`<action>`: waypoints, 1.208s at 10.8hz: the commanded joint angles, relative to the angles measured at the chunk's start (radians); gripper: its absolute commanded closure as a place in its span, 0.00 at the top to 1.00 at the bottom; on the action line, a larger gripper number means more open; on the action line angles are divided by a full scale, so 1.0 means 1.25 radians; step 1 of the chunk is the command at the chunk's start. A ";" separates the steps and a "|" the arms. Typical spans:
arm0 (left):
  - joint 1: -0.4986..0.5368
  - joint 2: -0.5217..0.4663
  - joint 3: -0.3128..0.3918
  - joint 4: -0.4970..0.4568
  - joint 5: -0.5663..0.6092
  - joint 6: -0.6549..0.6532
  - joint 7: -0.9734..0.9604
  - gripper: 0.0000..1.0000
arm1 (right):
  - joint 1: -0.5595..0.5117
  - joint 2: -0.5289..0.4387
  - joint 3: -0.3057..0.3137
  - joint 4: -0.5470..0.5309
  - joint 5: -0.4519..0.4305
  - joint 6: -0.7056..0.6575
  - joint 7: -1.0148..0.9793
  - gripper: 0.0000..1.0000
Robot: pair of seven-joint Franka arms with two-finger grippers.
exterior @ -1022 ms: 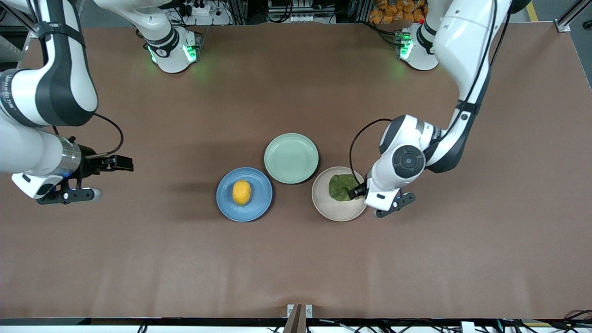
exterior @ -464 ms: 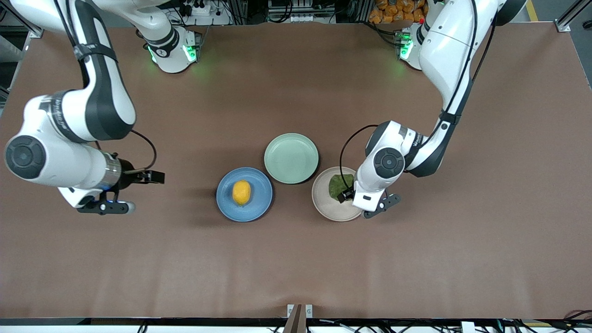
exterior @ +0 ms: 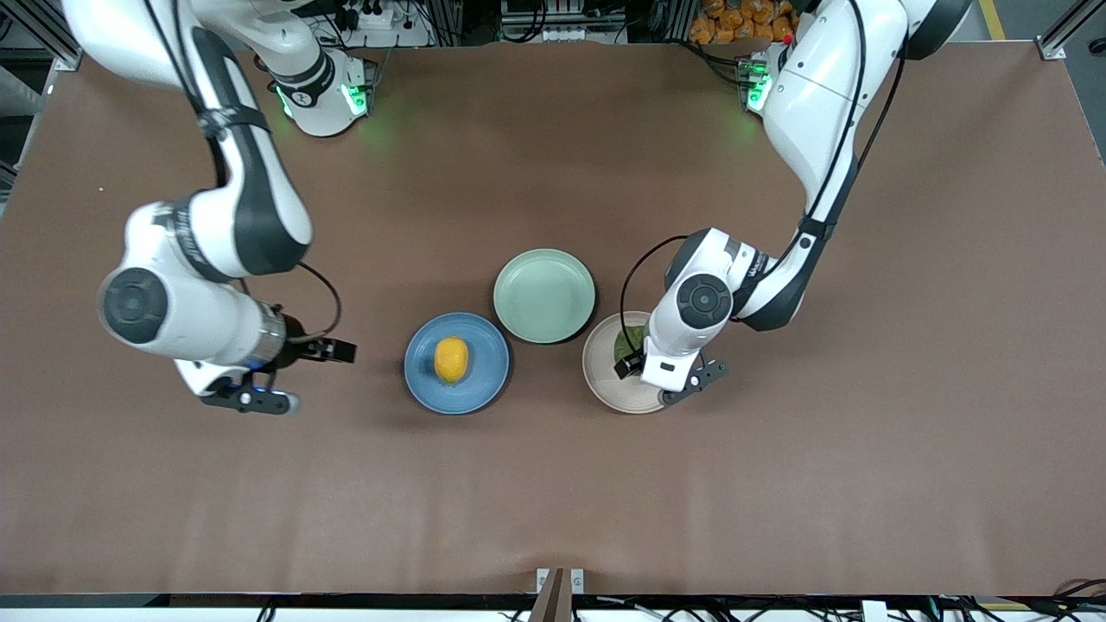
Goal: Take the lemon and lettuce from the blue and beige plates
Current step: 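Lower the left gripper onto the lettuce while the right gripper descends to the lemon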
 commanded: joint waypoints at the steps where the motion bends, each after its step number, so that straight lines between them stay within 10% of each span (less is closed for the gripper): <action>1: -0.008 0.018 0.009 0.017 0.035 0.003 -0.032 1.00 | 0.032 0.035 -0.004 0.003 0.016 0.052 0.059 1.00; 7: -0.028 0.036 0.020 0.018 0.057 0.003 -0.032 1.00 | 0.107 0.073 -0.004 -0.079 0.032 0.239 0.150 1.00; 11: -0.059 0.041 0.052 0.018 0.058 0.004 -0.080 0.00 | 0.143 0.105 -0.004 -0.088 0.032 0.305 0.187 1.00; 13: -0.062 0.039 0.052 0.018 0.059 0.004 -0.080 0.00 | 0.153 0.111 -0.005 -0.088 0.032 0.310 0.192 1.00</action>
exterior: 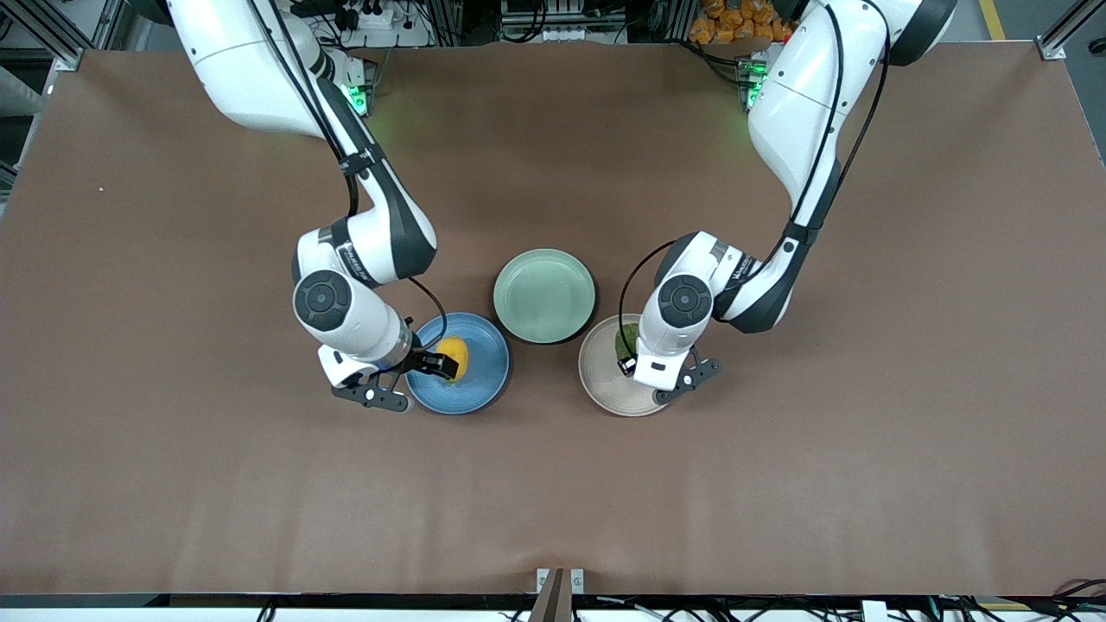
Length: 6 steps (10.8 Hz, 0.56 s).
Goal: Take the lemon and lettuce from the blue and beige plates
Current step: 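Lower the left gripper onto the lettuce while the right gripper descends to the lemon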
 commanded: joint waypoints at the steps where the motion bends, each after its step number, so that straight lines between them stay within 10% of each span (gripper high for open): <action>1: -0.015 0.011 0.010 0.004 0.025 0.004 -0.036 0.00 | 0.013 0.012 -0.006 -0.001 0.015 0.014 0.016 1.00; 6: -0.008 -0.073 0.010 0.003 0.025 -0.020 -0.036 0.00 | 0.047 0.024 -0.006 -0.065 0.014 0.117 0.035 1.00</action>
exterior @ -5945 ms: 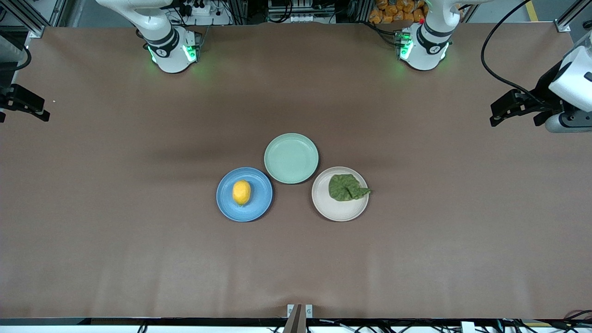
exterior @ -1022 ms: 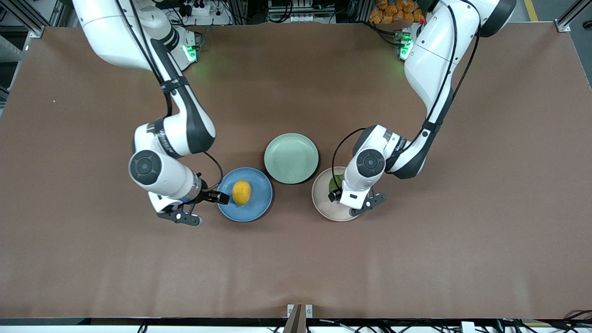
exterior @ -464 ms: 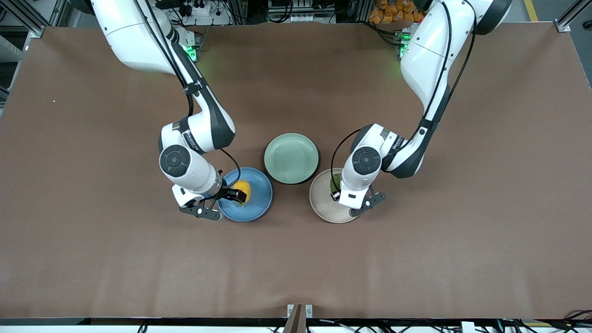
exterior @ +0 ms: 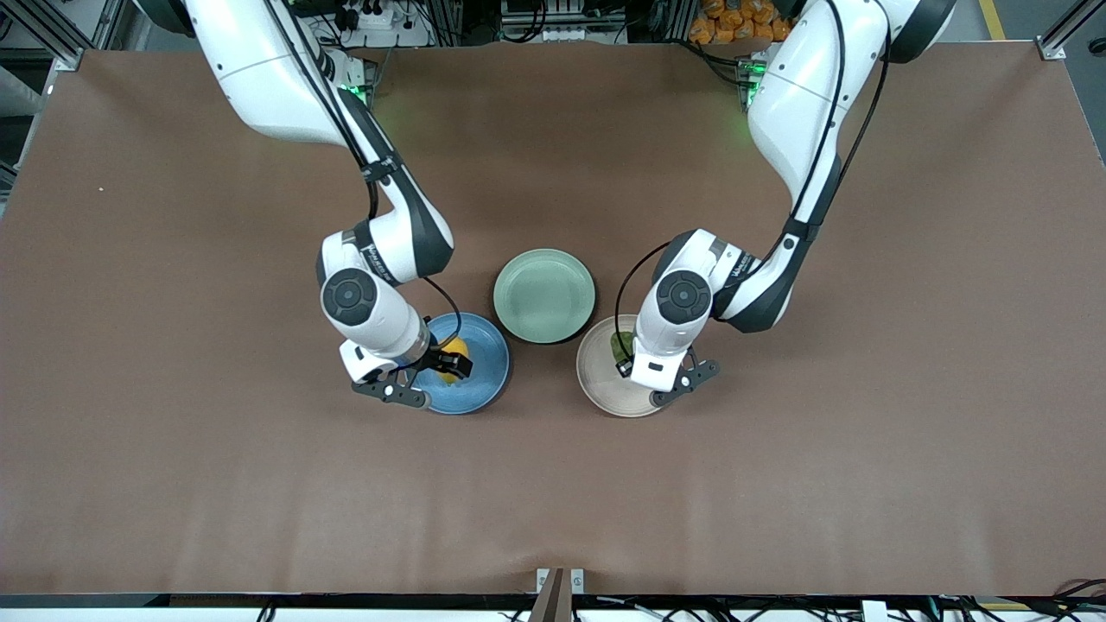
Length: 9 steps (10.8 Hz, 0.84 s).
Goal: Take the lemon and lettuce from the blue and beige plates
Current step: 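Close both grippers, grasping the lettuce and the lemon, and lift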
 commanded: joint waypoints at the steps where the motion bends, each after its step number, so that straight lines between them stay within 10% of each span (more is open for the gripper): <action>1: 0.000 -0.061 0.008 -0.015 0.026 -0.029 -0.031 0.00 | 0.018 -0.003 -0.006 -0.018 0.013 0.017 0.012 1.00; 9: 0.044 -0.158 0.011 -0.019 0.027 -0.147 0.033 0.00 | 0.039 0.009 -0.008 -0.053 0.012 0.053 0.022 1.00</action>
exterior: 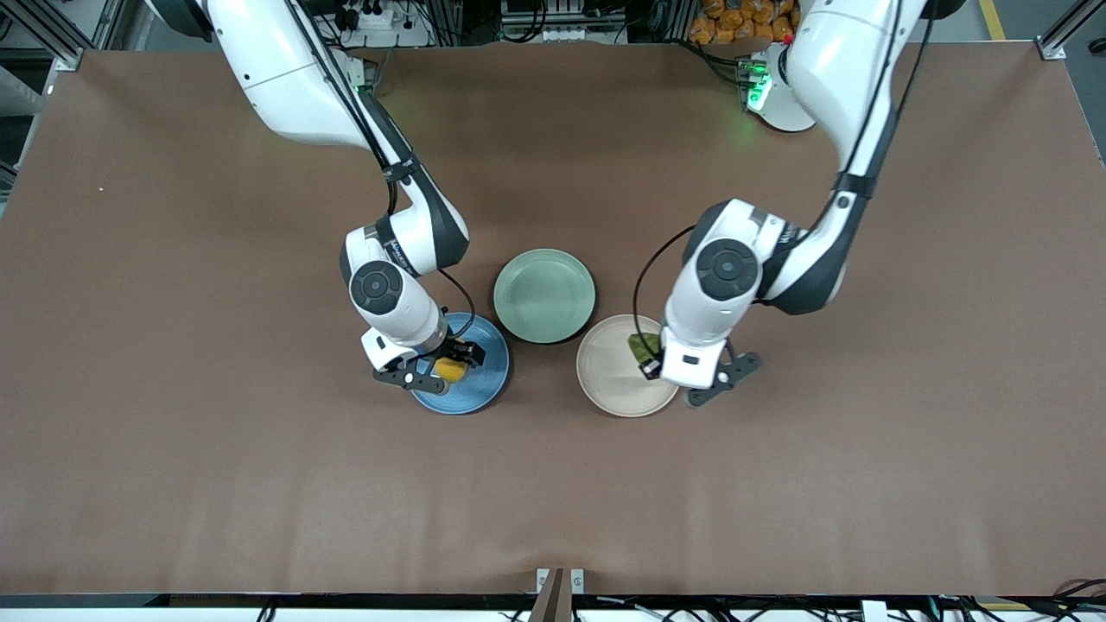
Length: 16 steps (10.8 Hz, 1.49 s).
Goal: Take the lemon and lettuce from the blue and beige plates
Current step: 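Close both grippers, grasping the lettuce and the lemon, and lift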
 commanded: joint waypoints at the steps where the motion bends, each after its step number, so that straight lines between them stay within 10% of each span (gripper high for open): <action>1: 0.011 -0.033 -0.001 -0.019 0.023 -0.020 0.020 0.00 | 0.011 0.002 -0.007 -0.007 0.012 0.013 0.010 1.00; 8: 0.080 -0.066 -0.002 -0.021 0.023 -0.063 0.159 0.00 | 0.011 0.001 -0.007 -0.002 0.012 0.010 0.012 0.43; 16: 0.218 -0.056 -0.002 -0.023 0.023 -0.063 0.389 0.00 | -0.024 -0.035 -0.017 0.067 0.004 -0.155 -0.005 0.35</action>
